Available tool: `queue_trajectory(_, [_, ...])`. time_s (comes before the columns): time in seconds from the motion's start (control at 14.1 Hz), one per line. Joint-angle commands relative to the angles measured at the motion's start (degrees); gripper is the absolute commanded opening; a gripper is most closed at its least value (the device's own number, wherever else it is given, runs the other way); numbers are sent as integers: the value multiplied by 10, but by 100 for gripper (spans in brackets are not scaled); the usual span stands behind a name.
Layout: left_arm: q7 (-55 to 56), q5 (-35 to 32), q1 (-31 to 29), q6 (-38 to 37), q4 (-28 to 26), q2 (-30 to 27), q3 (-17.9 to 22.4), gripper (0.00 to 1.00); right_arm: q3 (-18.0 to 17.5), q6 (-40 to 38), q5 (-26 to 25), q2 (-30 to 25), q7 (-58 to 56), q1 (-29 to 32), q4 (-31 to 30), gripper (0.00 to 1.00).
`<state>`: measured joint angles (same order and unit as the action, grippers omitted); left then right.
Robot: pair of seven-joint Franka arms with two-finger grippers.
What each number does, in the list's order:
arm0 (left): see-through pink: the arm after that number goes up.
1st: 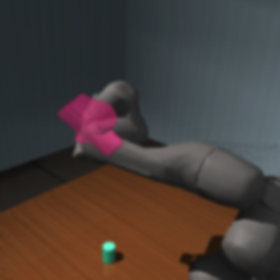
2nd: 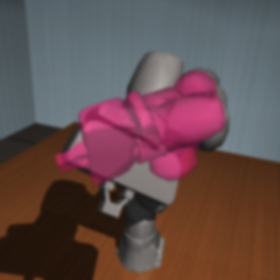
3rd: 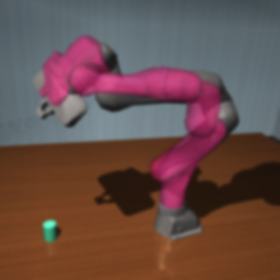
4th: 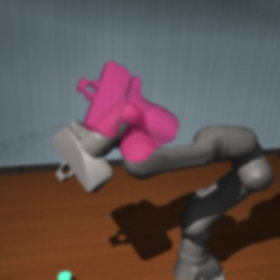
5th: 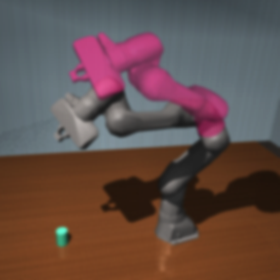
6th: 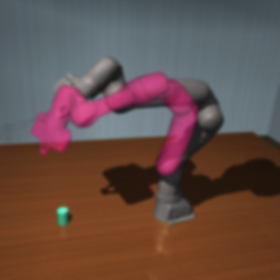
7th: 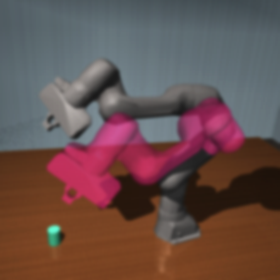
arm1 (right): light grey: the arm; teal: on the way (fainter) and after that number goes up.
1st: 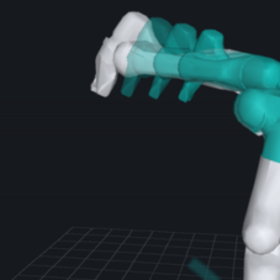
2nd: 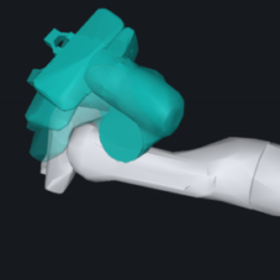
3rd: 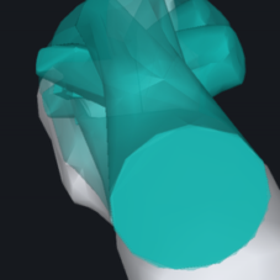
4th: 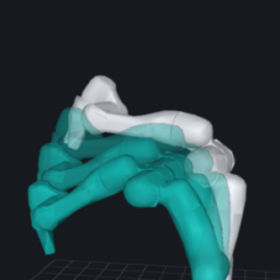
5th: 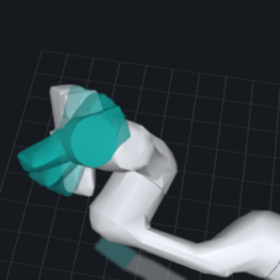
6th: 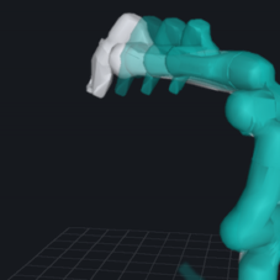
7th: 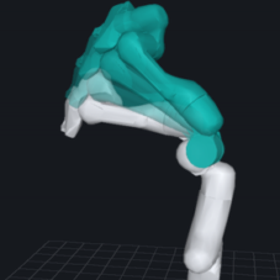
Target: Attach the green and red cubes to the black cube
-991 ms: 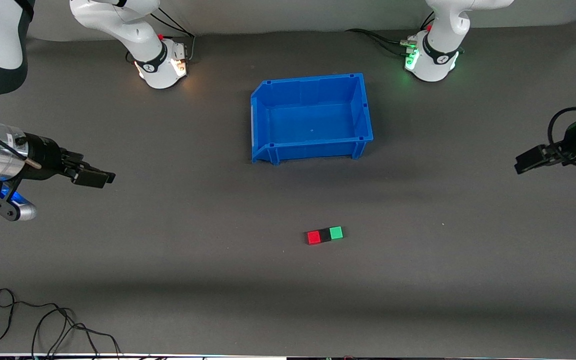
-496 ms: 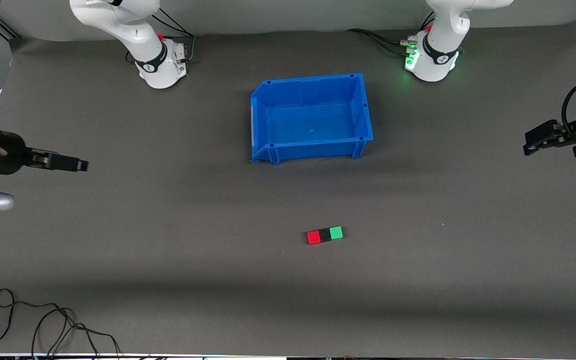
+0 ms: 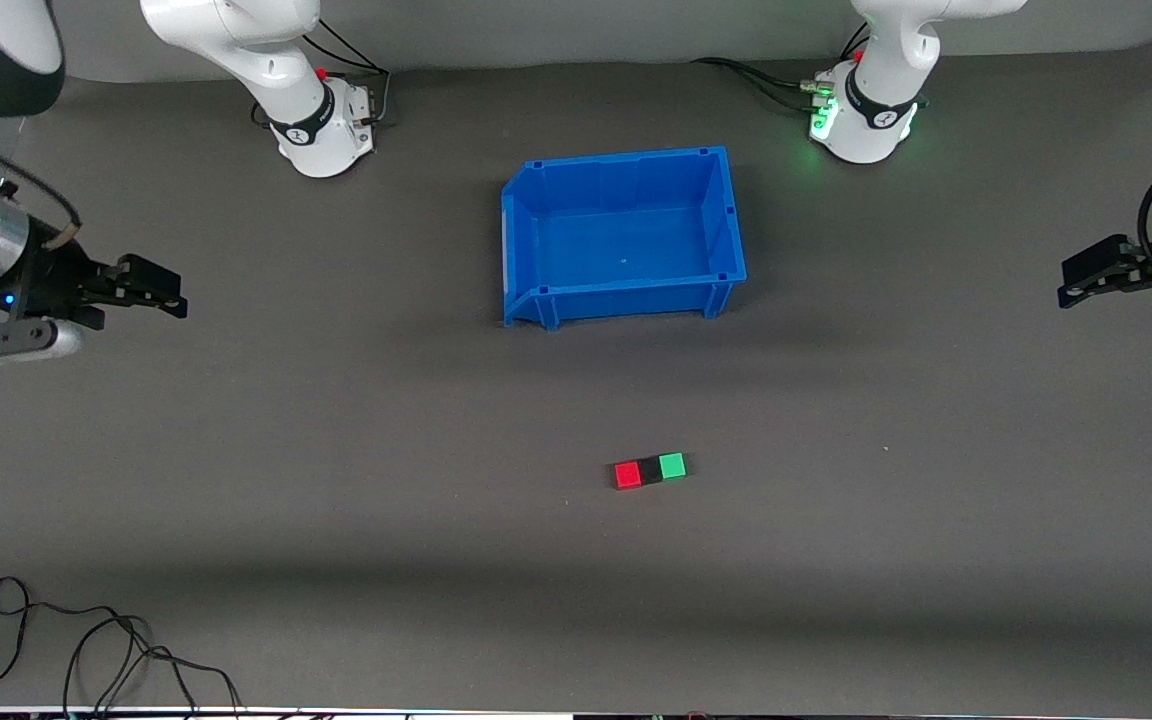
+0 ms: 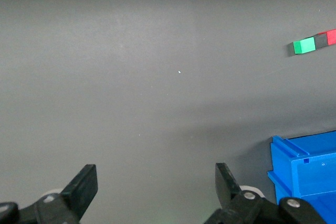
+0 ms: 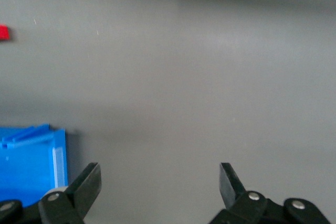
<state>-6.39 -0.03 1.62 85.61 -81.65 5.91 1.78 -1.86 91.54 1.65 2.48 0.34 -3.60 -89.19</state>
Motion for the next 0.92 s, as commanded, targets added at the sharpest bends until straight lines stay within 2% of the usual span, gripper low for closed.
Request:
queue_trajectory(0.0, [-11, 3, -6, -12, 8, -3, -1, 100, -6, 57, -9, -61, -16, 12, -72, 100])
queue_trajectory(0.28, [-1, -1, -1, -13, 6, -4, -1, 100, -5, 44, 24, -88, -24, 33, -79, 100])
queue_trajectory(0.5, [0, -1, 4, -9, 5, -3, 2, 100, -4, 44, 20, -83, -23, 32, -79, 100])
queue_trajectory(0.71, [2, 2, 32, -12, 3, -2, 36, 100, -4, 34, 9, -80, -24, 33, -77, 100])
queue_trajectory(0.85, [2, 2, 30, -12, 3, 0, 37, 100, -5, 28, -1, -78, -24, 31, -76, 100])
